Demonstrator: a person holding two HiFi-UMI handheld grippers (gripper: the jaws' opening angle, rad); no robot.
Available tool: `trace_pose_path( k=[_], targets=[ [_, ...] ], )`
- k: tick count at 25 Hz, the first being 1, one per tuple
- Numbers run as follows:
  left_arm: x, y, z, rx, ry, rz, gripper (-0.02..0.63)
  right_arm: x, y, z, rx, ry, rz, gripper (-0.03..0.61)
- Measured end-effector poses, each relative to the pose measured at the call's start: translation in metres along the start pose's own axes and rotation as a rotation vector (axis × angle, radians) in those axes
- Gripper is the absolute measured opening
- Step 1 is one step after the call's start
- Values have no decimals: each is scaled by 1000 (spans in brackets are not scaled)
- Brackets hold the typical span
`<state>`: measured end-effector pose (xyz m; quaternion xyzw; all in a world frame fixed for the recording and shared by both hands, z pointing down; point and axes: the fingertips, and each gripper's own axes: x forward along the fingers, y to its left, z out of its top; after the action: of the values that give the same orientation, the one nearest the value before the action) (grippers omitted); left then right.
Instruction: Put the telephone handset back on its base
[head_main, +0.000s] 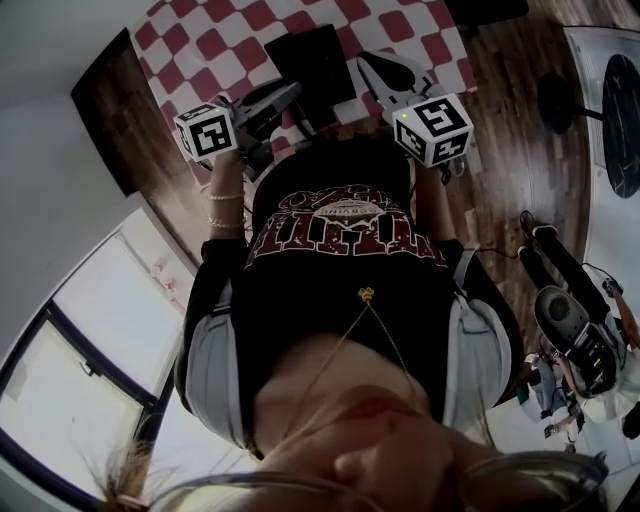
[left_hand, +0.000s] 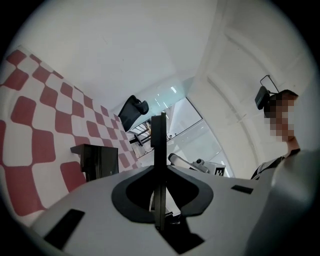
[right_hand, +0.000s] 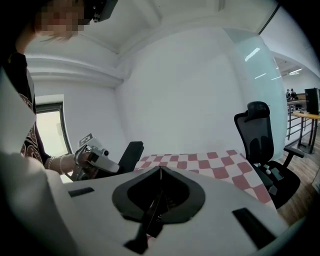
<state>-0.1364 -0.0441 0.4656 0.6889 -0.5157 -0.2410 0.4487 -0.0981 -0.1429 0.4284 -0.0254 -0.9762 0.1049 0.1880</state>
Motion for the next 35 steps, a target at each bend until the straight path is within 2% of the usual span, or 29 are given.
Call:
trace_pose_path(
  k=[4, 12, 35],
  targets=[
    [3, 0, -1, -15, -30, 9, 75, 3, -2, -4, -3, 10, 26, 20],
    [2, 18, -10, -10, 6, 62, 74, 6, -4, -7, -5, 15, 44, 20],
    [14, 49, -18, -72, 48, 63, 74, 6, -11, -20, 34, 45, 14, 20]
  ],
)
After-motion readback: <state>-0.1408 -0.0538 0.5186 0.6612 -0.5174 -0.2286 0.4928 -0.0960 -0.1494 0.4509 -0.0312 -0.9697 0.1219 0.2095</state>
